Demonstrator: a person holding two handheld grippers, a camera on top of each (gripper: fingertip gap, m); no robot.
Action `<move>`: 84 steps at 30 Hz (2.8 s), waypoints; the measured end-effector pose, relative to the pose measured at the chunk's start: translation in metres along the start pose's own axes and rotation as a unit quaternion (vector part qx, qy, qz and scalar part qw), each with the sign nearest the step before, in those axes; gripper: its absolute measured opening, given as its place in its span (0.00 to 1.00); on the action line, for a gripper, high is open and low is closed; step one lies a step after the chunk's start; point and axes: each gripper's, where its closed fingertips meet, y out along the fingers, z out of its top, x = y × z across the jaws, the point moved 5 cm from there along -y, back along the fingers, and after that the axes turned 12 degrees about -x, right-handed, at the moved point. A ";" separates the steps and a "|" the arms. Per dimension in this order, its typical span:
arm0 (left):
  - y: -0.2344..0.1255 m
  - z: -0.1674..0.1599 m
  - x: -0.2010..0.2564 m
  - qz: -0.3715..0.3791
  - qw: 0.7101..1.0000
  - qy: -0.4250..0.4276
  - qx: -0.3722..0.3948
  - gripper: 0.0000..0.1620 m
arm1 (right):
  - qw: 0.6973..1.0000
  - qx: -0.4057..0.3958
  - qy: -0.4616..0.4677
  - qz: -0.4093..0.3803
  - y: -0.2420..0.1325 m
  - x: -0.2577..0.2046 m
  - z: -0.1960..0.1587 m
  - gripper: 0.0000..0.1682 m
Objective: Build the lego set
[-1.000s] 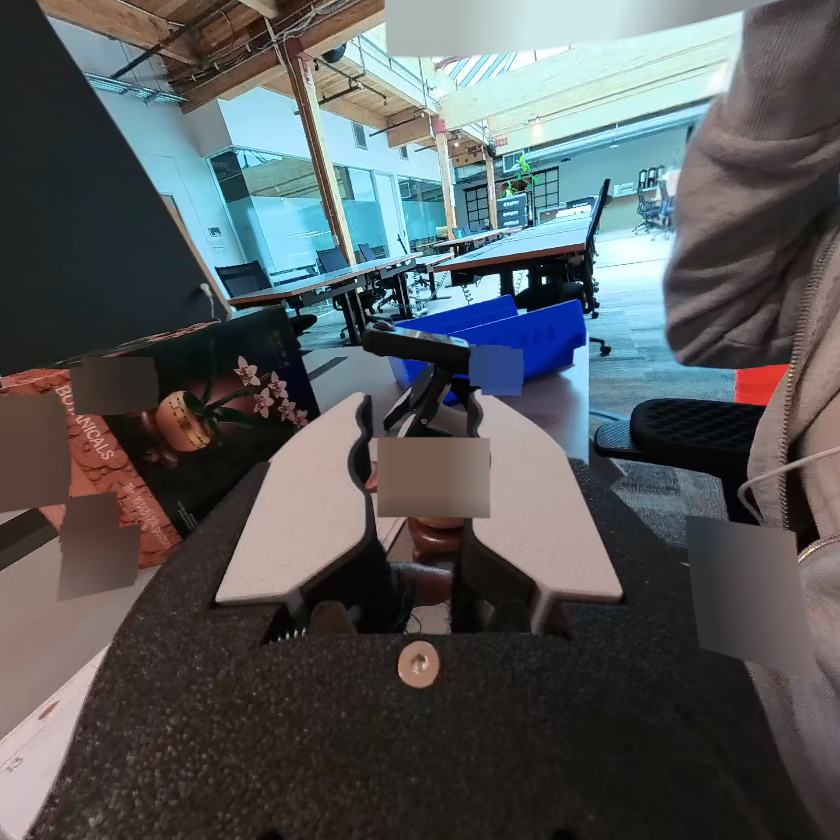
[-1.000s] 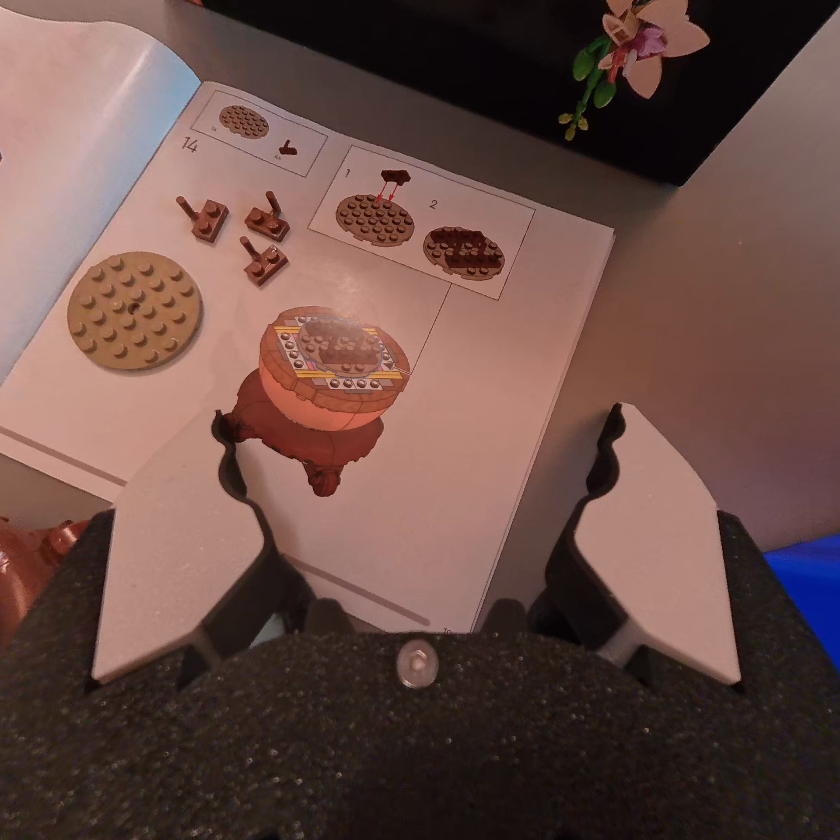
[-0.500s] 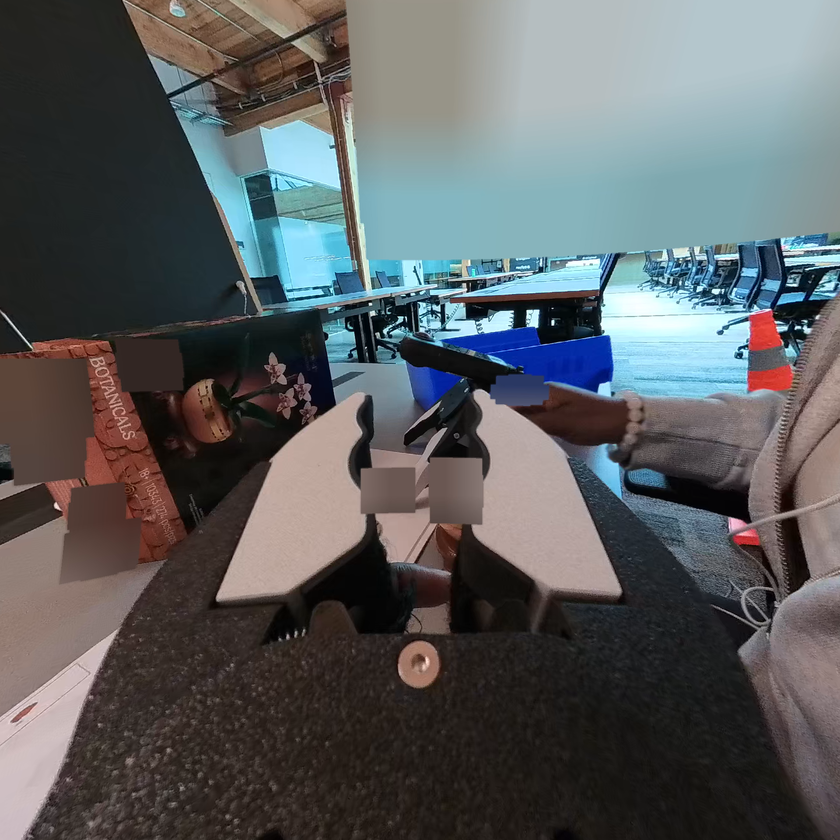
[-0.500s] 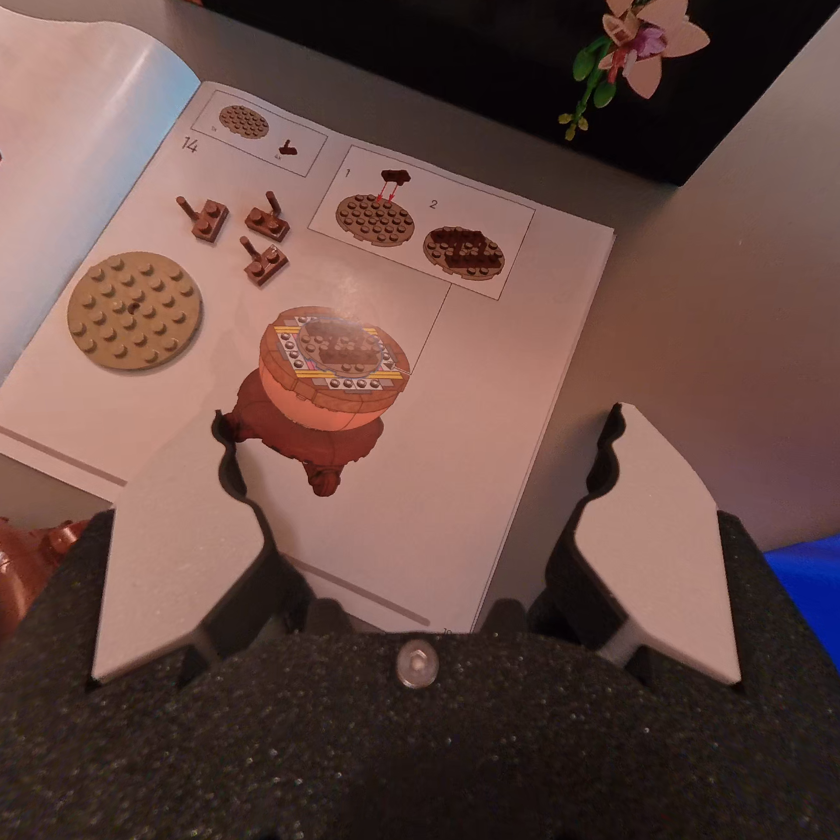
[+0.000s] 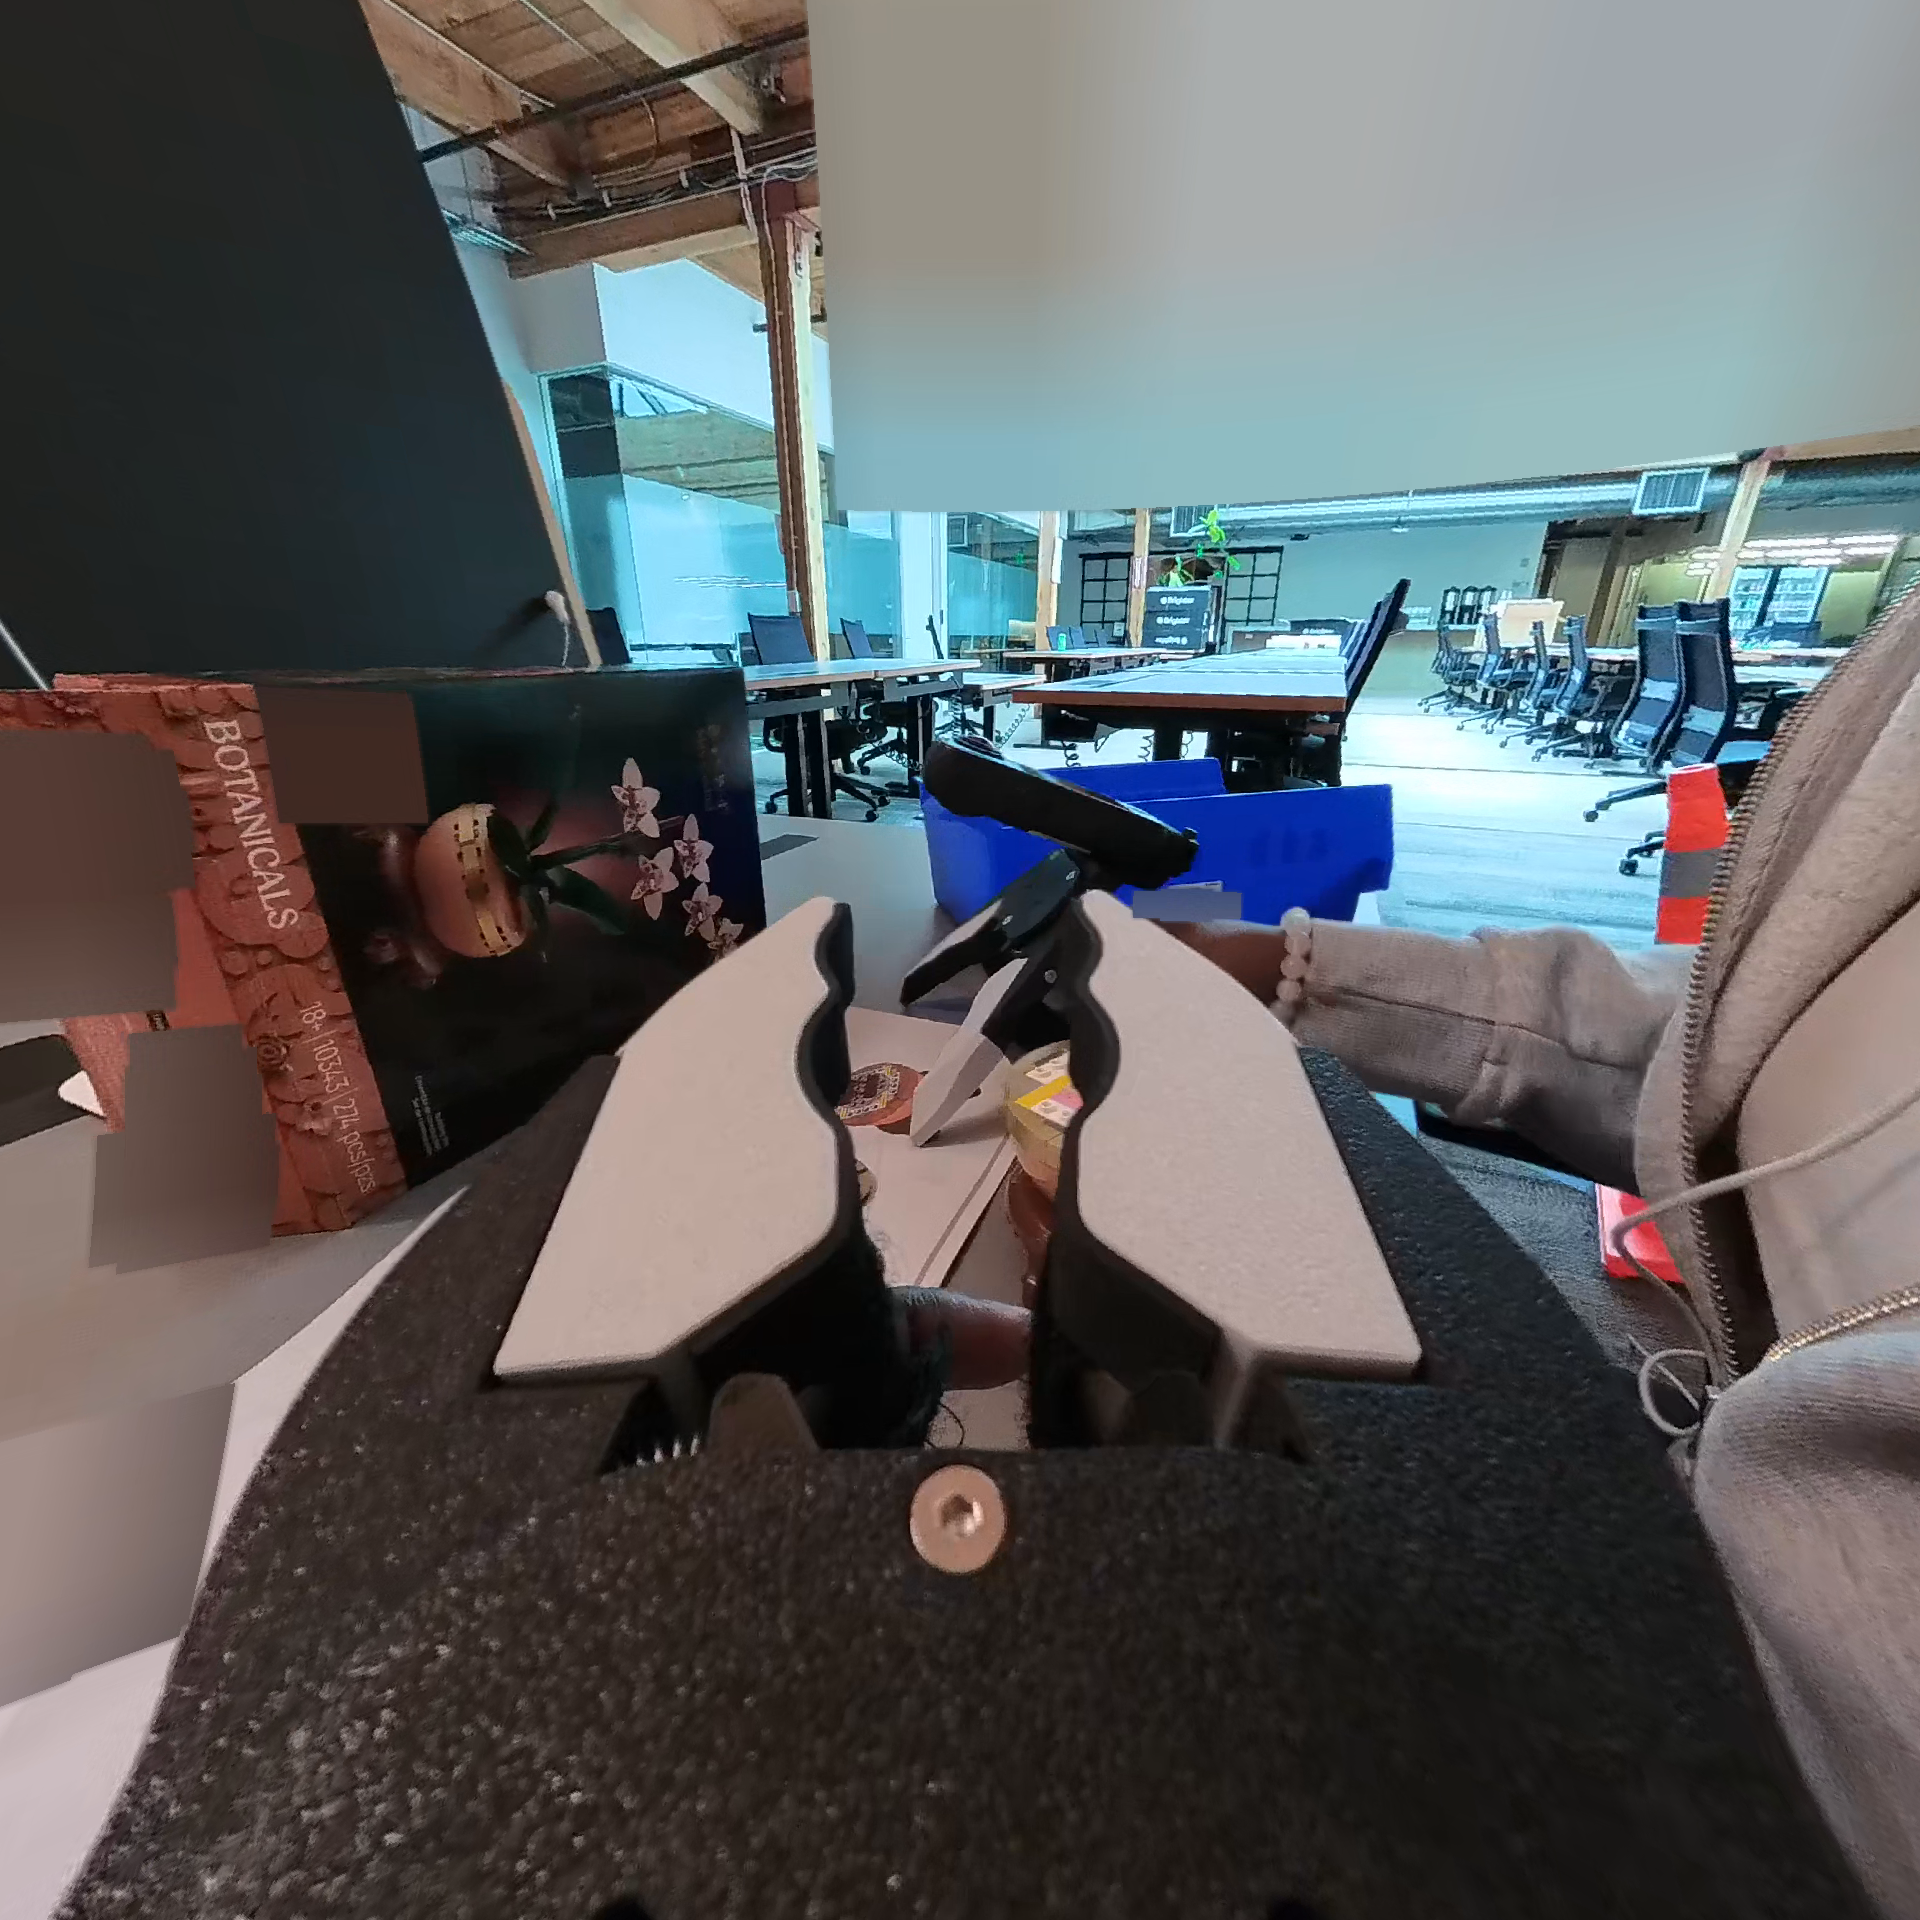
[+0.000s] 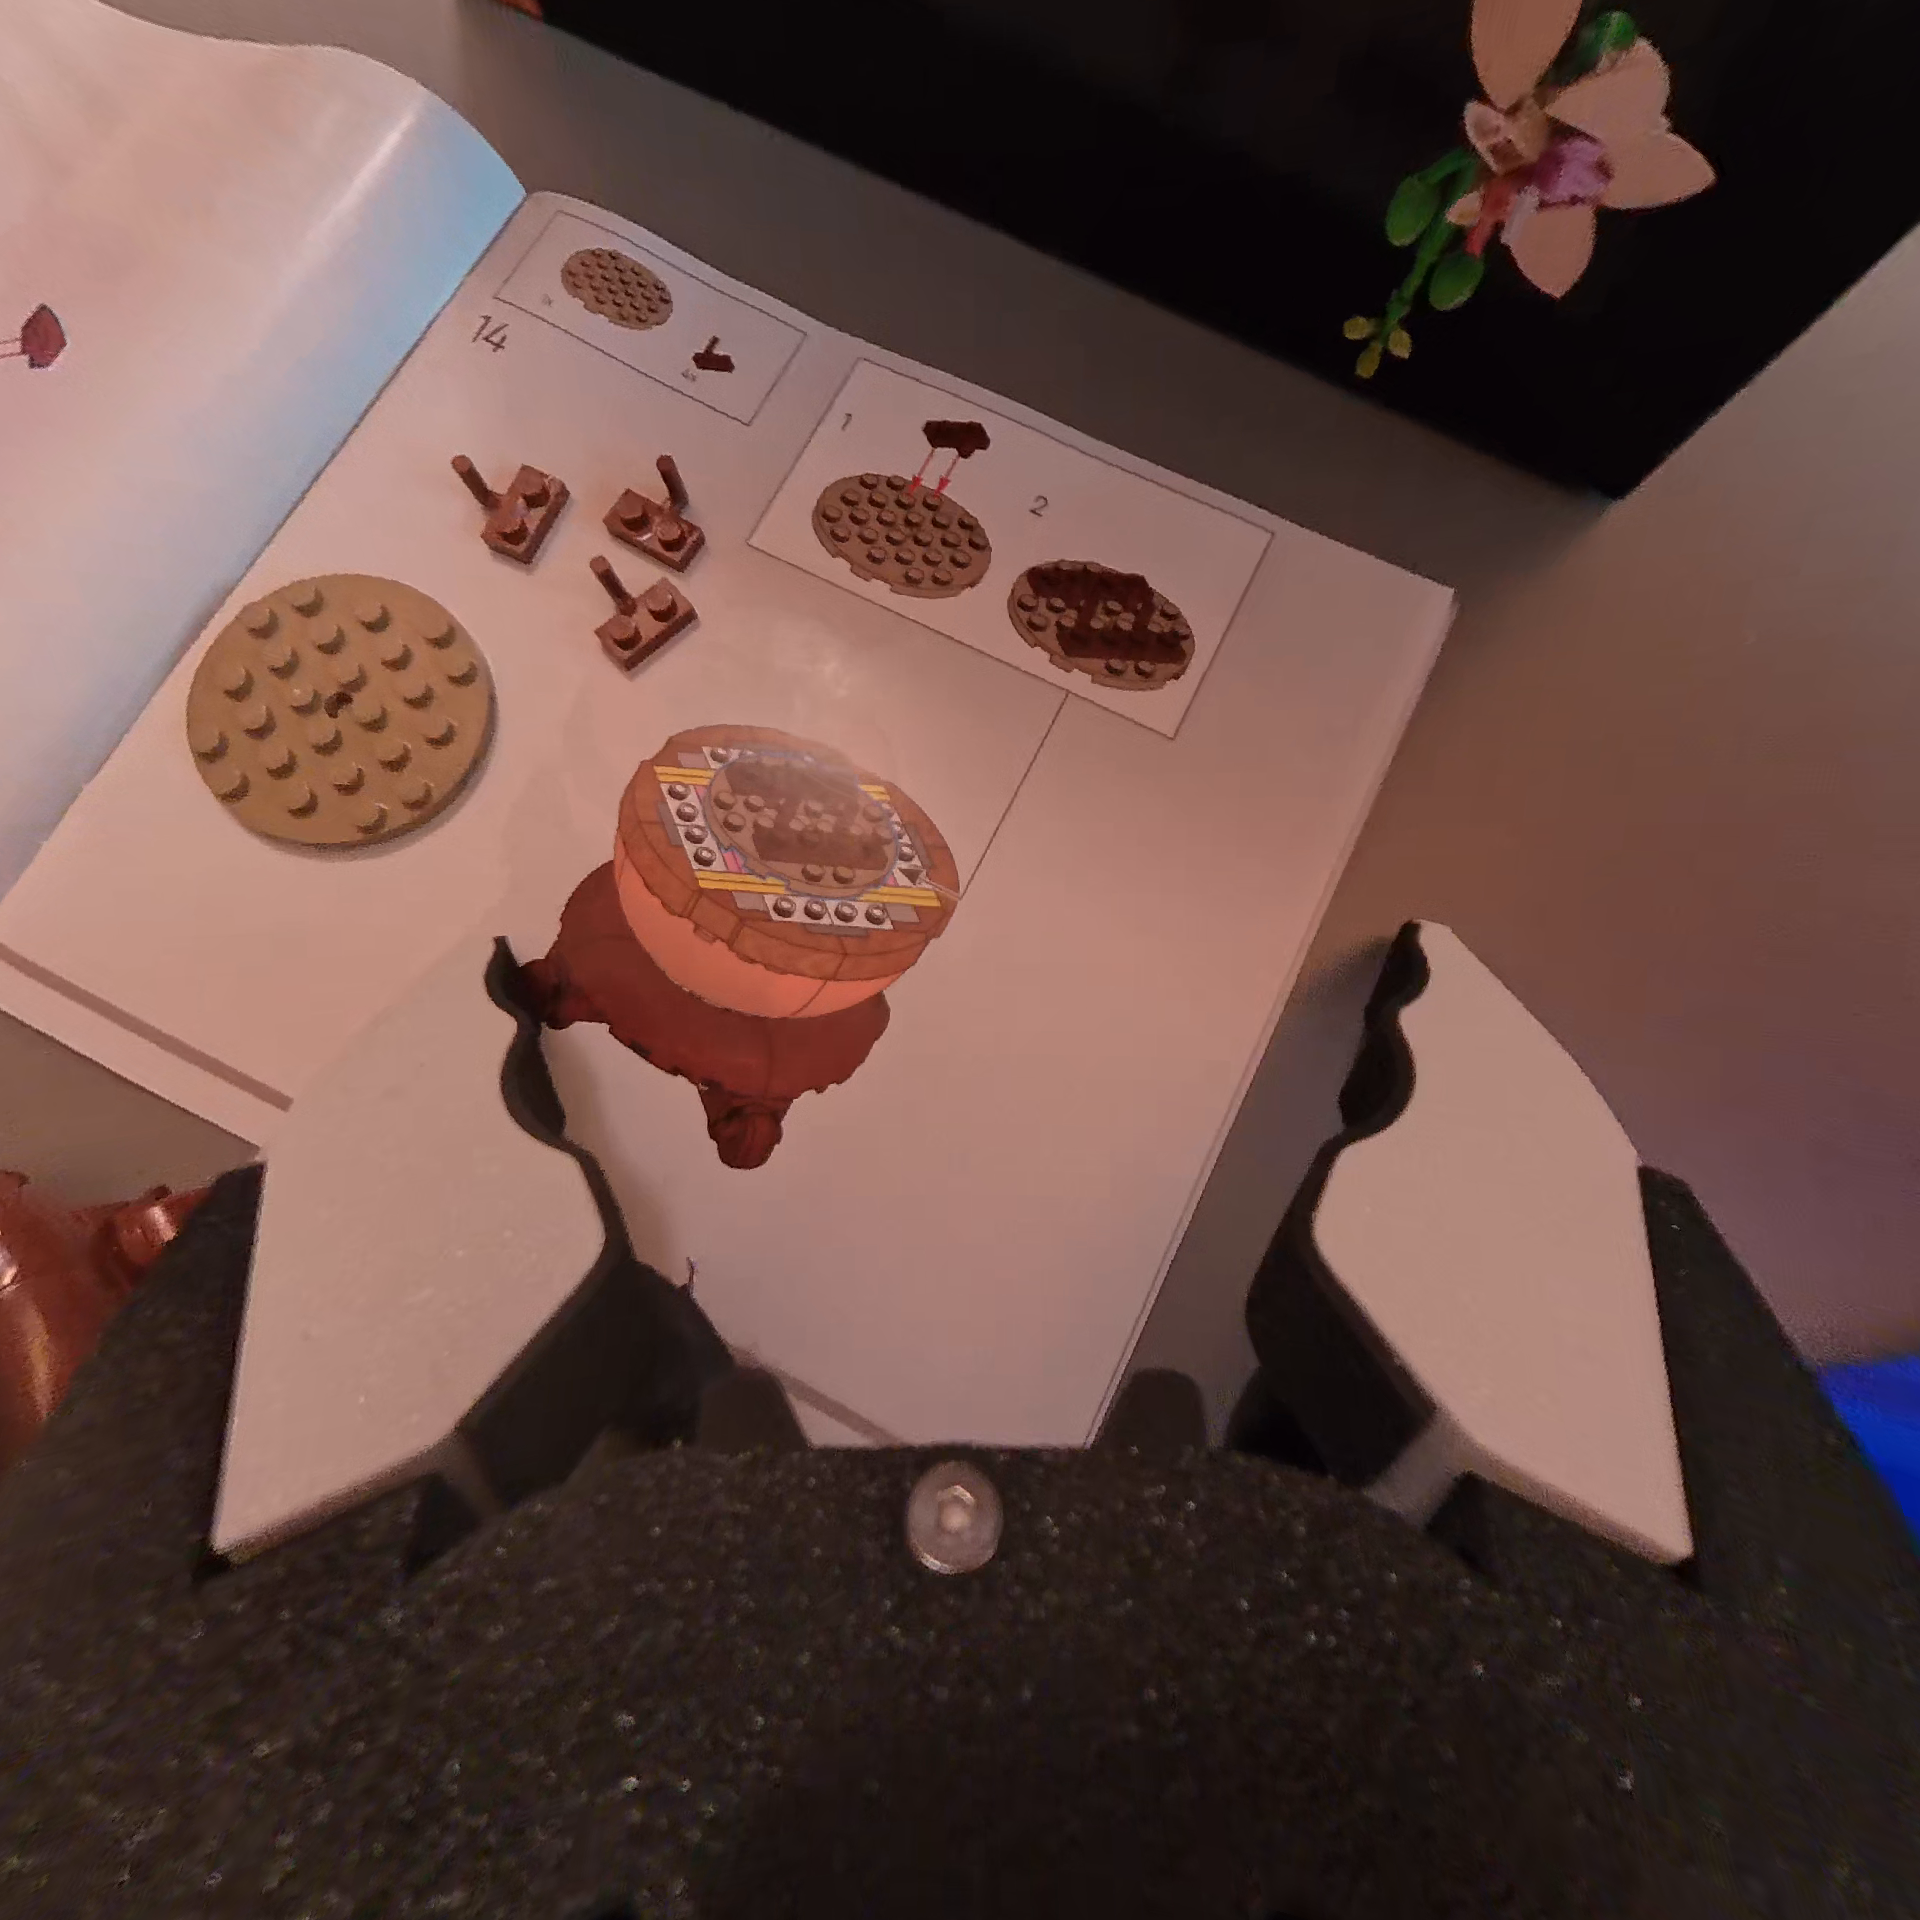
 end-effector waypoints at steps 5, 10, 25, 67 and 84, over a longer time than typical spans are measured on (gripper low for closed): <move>0.005 -0.004 -0.001 -0.011 1.000 -0.007 -0.005 0.24 | 1.000 0.000 -0.026 0.017 0.003 0.000 0.005 0.86; 0.009 -0.007 -0.002 -0.017 1.000 -0.013 -0.008 0.24 | 1.000 0.000 -0.005 0.002 0.001 0.000 0.001 0.86; 0.029 0.001 0.003 -0.018 0.999 0.010 -0.028 0.23 | 0.779 0.619 -0.101 -0.025 -0.243 -0.001 -0.007 0.07; 0.157 0.018 -0.027 0.034 0.986 0.053 -0.155 0.25 | 0.947 0.075 -0.265 -0.165 -0.262 0.243 -0.088 0.01; 0.129 0.018 -0.039 0.100 0.982 0.025 -0.161 0.25 | 0.902 -0.052 -0.385 -0.191 -0.179 0.214 -0.125 0.01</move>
